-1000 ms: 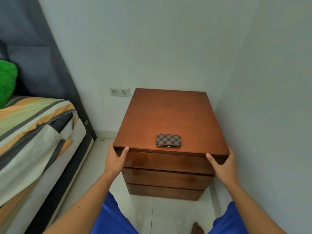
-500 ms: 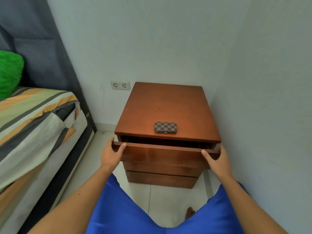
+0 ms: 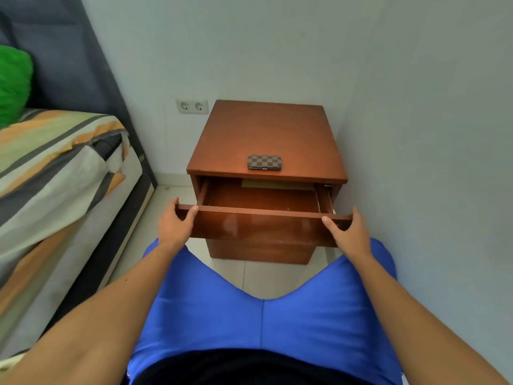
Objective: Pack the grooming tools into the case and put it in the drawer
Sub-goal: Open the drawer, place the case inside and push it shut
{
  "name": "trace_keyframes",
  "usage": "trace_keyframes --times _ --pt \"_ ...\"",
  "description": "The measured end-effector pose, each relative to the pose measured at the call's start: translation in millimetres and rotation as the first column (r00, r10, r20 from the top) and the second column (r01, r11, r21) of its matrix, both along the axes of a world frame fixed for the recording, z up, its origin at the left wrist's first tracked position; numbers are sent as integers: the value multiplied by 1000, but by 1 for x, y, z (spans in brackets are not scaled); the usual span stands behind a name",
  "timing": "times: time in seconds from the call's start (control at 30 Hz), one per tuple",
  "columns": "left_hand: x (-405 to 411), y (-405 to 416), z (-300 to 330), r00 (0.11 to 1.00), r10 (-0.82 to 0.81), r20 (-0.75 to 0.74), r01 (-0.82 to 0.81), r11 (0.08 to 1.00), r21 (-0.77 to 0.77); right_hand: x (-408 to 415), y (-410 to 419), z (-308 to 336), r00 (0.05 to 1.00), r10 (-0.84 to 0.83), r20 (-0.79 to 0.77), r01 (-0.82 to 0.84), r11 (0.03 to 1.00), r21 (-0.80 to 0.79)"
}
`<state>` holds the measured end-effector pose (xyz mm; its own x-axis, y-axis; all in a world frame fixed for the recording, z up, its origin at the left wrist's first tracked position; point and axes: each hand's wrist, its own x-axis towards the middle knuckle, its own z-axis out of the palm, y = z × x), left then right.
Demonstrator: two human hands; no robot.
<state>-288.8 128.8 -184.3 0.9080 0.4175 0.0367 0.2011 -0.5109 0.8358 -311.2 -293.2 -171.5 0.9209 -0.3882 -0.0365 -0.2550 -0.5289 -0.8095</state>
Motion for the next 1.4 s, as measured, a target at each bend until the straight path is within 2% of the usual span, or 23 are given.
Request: trace_keyframes --times 0.23,0.4,0.53,0.67,0.83,0.97,1.23,1.4 --pt "-47 -5 2 995 44 94 -47 998 34 -39 -7 -8 1000 -5 3 5 1000 -24" --pt "-77 0 -17 998 33 50 -35 999 38 -66 0 -22 1000 -9 -24 8 998 -56" --pt "-97 -4 -25 1000 21 17 -23 996 81 -82 6 -25 1000 3 5 -2 988 -156" --pt "-92 -2 -15 999 7 42 -13 989 146 -81 18 -16 993 102 59 -88 975 -203" --pt "-62 -17 16 988 -130 88 104 962 253 -58 31 3 962 262 76 -236 938 -252" --pt "-25 -25 43 955 -276 109 216 899 382 -28 51 22 926 368 82 -328 894 -305" --pt "52 -50 54 901 -433 -28 378 753 539 31 78 37 864 466 190 -366 841 -400" --pt "105 -57 38 865 -442 -237 495 676 545 74 95 40 821 564 91 -486 773 -409"
